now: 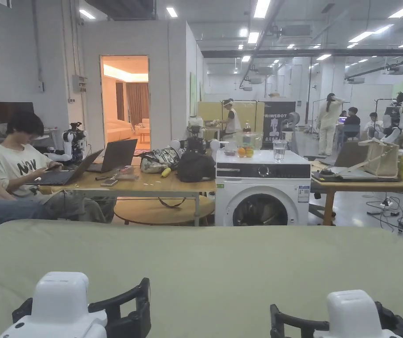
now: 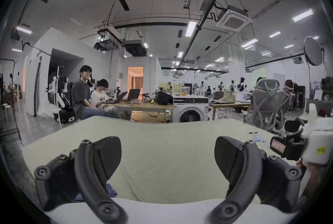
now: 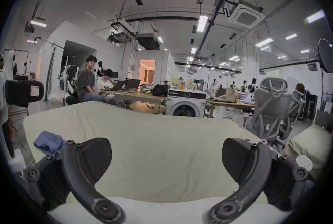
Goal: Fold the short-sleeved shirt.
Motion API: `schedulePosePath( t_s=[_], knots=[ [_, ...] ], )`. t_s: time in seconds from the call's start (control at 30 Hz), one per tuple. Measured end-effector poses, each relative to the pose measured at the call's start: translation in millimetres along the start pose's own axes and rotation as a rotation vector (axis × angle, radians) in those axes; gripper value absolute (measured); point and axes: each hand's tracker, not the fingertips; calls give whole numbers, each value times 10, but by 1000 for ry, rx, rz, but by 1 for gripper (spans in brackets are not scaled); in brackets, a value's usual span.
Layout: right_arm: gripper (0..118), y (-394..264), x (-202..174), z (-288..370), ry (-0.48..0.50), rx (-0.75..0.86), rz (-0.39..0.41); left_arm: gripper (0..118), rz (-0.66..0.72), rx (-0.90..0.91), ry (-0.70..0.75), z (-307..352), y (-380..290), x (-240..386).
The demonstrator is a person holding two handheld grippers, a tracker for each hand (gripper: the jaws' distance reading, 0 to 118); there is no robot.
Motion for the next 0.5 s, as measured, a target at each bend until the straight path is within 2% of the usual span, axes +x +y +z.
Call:
schedulePosePath(
  t_s=[0.2,0.37,0.5],
  knots=[
    [118,-51,35,-14,23,-29,-53,105,11,-2,-5,10,-12,17],
    [118,-47,-22,-43,10,-51,-32,105,-15,21,-14,66,-5,57],
    [118,-22,-6,-85,-13,-69,-84,105,-16,27,-21,81,-8,42]
  ],
)
